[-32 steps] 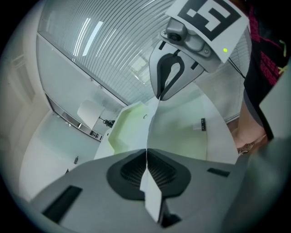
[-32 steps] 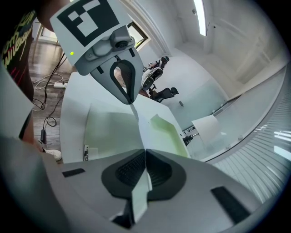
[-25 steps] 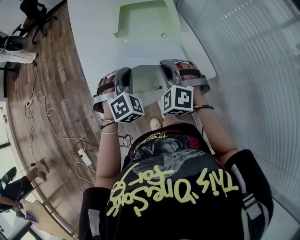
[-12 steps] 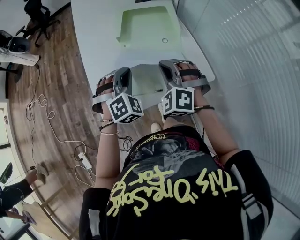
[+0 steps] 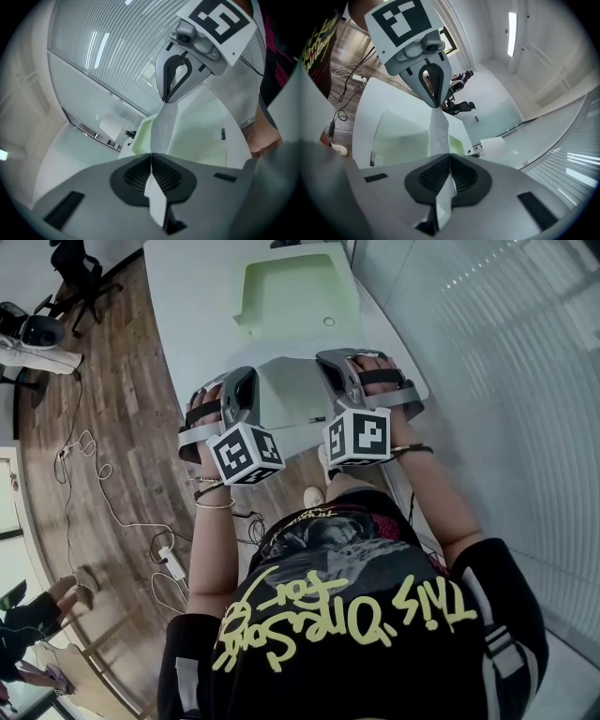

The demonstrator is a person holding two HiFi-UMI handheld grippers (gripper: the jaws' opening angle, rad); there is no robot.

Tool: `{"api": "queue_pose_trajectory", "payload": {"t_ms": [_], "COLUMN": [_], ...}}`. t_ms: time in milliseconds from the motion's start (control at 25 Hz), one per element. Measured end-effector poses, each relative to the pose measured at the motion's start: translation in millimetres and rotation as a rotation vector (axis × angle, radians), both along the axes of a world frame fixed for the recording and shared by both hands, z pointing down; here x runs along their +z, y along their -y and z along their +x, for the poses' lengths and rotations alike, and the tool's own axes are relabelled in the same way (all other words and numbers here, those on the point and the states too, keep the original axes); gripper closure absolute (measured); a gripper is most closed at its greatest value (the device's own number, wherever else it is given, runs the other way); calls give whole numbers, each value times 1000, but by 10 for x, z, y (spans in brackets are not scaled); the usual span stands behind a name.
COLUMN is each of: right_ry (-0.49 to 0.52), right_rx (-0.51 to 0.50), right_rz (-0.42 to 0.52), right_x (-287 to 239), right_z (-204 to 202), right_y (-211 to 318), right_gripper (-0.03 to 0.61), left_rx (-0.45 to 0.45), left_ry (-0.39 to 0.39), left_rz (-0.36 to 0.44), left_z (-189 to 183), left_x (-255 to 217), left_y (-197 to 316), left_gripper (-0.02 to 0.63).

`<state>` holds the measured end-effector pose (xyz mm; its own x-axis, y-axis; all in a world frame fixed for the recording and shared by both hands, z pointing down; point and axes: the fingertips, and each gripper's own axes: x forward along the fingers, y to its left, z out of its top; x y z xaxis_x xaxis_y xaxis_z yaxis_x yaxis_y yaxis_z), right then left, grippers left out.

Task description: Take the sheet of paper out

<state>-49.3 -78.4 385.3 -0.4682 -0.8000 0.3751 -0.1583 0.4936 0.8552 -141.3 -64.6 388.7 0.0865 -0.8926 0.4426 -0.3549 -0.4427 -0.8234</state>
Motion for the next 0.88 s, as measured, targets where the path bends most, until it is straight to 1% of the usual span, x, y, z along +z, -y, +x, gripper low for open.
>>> {"api": "queue_pose_trajectory", "payload": {"t_ms": [320,560,720,880], "right_ry": [19,40,60,43], "right_rx": [-16,-36,-49,-61], "right_rz": [60,113,150,193], "right_x": [-78,-250,-269,-668], "right_z": [-13,-105,-91,-201], "right_y": [12,19,56,55], "right_gripper": [569,569,569,569], "left_rx": [-2,-16,-26,-31], "left_ry": [29,30,40,36], "left_rz": [57,96,123,157], "left_z": [-15,-113,-101,-205], "left_x": [-99,-236,-219,-586], "left_y": [14,40,80,71], "left_gripper": [601,601,601,601]}}
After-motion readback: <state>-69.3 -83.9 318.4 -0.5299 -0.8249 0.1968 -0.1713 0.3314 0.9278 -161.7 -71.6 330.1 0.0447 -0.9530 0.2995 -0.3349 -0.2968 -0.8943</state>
